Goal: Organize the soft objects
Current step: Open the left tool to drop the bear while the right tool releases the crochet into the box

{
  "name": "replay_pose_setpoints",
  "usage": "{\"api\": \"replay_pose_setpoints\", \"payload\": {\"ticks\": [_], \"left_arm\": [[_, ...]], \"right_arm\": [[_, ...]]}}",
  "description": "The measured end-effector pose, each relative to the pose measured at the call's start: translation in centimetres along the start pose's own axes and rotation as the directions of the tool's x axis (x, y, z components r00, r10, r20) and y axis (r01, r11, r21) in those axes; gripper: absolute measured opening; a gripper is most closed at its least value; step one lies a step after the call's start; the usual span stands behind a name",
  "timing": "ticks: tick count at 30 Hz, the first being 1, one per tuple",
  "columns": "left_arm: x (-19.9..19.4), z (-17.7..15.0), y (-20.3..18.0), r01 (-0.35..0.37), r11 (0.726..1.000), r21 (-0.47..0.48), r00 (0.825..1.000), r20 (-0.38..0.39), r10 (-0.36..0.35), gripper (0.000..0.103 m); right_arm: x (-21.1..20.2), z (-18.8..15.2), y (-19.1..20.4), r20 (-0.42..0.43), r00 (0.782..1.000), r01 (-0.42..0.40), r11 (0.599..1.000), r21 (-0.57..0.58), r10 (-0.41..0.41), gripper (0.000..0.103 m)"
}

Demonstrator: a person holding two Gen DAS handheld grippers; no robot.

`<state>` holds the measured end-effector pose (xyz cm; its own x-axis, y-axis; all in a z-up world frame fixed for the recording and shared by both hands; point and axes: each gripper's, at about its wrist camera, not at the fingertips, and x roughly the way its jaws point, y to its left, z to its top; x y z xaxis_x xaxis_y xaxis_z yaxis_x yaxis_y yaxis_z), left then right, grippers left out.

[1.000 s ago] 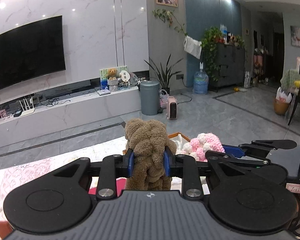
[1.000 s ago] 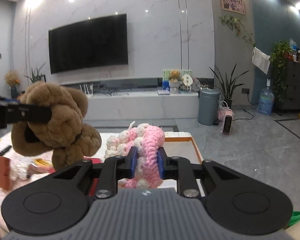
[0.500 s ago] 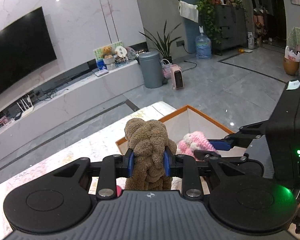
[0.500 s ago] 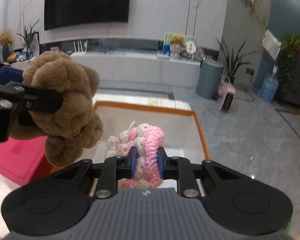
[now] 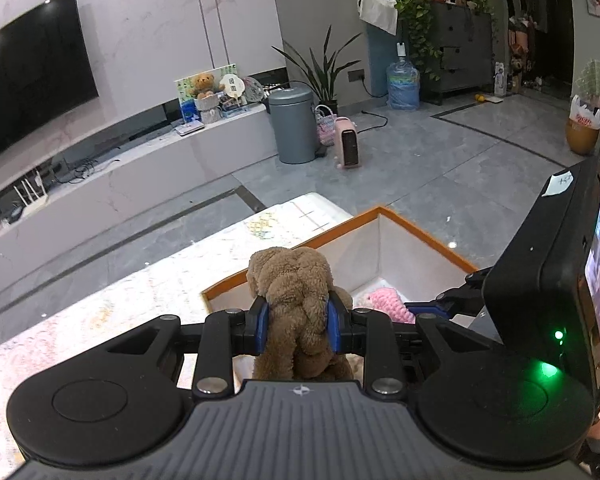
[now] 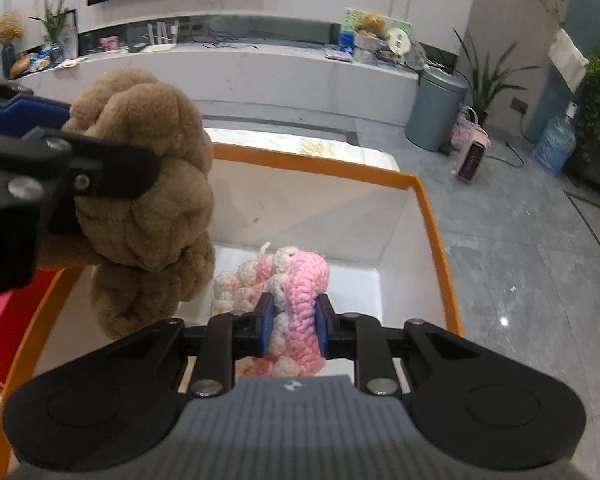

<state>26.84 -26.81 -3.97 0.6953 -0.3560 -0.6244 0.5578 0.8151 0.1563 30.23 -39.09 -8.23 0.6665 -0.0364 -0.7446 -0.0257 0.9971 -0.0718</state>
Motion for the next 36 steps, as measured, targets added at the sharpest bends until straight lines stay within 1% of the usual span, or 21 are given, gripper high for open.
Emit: {"api": "replay_pose_setpoints", "payload": {"ticks": [3, 5, 7, 10, 12, 13, 15, 17, 18, 19, 20, 21, 22, 25, 32, 33, 34, 36], "left_arm": [[1.2, -0.1, -0.3, 0.001, 1.000, 0.005, 1.000, -0.031, -0.001, 0.032], [2.3, -0.3, -0.2, 0.018, 1.000, -0.008, 0.997, -0.069, -0.019, 0.032], [3.3, -0.7, 0.2, 0.020, 0.999, -0.030, 0.994, -0.111, -0.023, 0.032], [4.0, -1.2, 0.5, -0.013, 1.000, -0.019, 0.989, -0.146, 0.010, 0.032], [4.1, -1.3, 0.7, -0.014, 1.000, -0.014, 0.987, -0.163, 0.012, 0.037], [4.1, -1.2, 0.7, -0.013, 1.000, -0.014, 0.985, -0.174, 0.010, 0.042], [3.8, -1.1, 0.8, -0.019, 1.000, -0.004, 0.983, -0.183, 0.018, 0.045], [3.3, -1.0, 0.6, -0.042, 0.999, 0.016, 0.984, -0.172, 0.044, 0.056], [3.2, -0.7, 0.5, -0.050, 0.999, 0.022, 0.985, -0.164, 0.053, 0.059], [3.0, -0.5, 0.4, -0.053, 0.998, 0.022, 0.986, -0.154, 0.056, 0.067], [2.7, -0.4, 0.5, -0.048, 0.999, 0.017, 0.988, -0.144, 0.050, 0.072], [2.3, -0.2, 0.6, -0.040, 0.999, 0.007, 0.990, -0.136, 0.041, 0.074], [2.0, 0.0, 0.8, -0.032, 0.999, -0.006, 0.992, -0.125, 0.031, 0.074], [0.9, 0.5, 0.9, -0.027, 1.000, -0.012, 0.994, -0.103, 0.026, 0.074], [-2.3, 0.6, 0.2, -0.039, 0.999, 0.006, 0.998, -0.039, 0.039, 0.074], [-3.0, 0.4, 0.4, -0.040, 0.999, 0.008, 0.999, -0.027, 0.040, 0.074], [-3.5, 0.2, 0.5, -0.039, 0.999, 0.009, 0.999, -0.019, 0.039, 0.074], [-4.9, -0.3, 0.7, -0.036, 0.999, 0.008, 0.999, 0.001, 0.036, 0.074]], "right_arm": [[0.3, 0.2, -0.5, -0.019, 1.000, 0.006, 1.000, 0.011, -0.005, 0.021], [0.6, 0.0, -0.6, -0.035, 0.999, 0.012, 1.000, 0.004, -0.012, 0.022], [0.9, -0.1, -0.5, -0.040, 0.999, 0.027, 1.000, -0.004, -0.027, 0.022], [1.0, 0.0, -0.6, -0.044, 0.999, 0.027, 1.000, 0.007, -0.027, 0.024], [1.0, 0.0, -0.5, -0.045, 0.999, 0.027, 1.000, -0.002, -0.027, 0.027], [1.0, 0.0, -0.4, -0.046, 0.999, 0.029, 1.000, -0.010, -0.029, 0.030], [1.0, 0.0, -0.4, -0.045, 0.998, 0.034, 0.999, -0.013, -0.035, 0.031], [0.9, -0.2, -0.4, -0.041, 0.999, 0.036, 0.999, -0.011, -0.036, 0.033], [0.8, -0.1, -0.4, -0.037, 0.998, 0.043, 0.999, -0.012, -0.044, 0.035], [0.7, -0.1, -0.6, -0.036, 0.998, 0.051, 0.999, -0.014, -0.051, 0.037], [0.5, 0.0, -0.6, -0.028, 0.998, 0.052, 0.998, -0.017, -0.053, 0.038], [0.2, 0.0, -0.6, -0.017, 0.999, 0.048, 0.999, -0.017, -0.048, 0.039], [-0.2, 0.0, -0.6, -0.010, 0.999, 0.047, 0.999, -0.016, -0.047, 0.043], [-1.4, 0.1, -0.8, 0.021, 0.998, 0.061, 0.998, -0.007, -0.060, 0.050], [-4.2, 0.0, -0.6, 0.052, 0.997, 0.061, 0.998, 0.005, -0.061, 0.052], [-4.7, -0.1, -0.5, 0.059, 0.997, 0.058, 0.998, 0.004, -0.059, 0.053], [-5.3, -0.3, -0.3, 0.067, 0.996, 0.056, 0.998, 0.006, -0.057, 0.056], [-6.5, -0.7, -0.1, 0.086, 0.995, 0.051, 0.999, 0.019, -0.052, 0.058]]}}
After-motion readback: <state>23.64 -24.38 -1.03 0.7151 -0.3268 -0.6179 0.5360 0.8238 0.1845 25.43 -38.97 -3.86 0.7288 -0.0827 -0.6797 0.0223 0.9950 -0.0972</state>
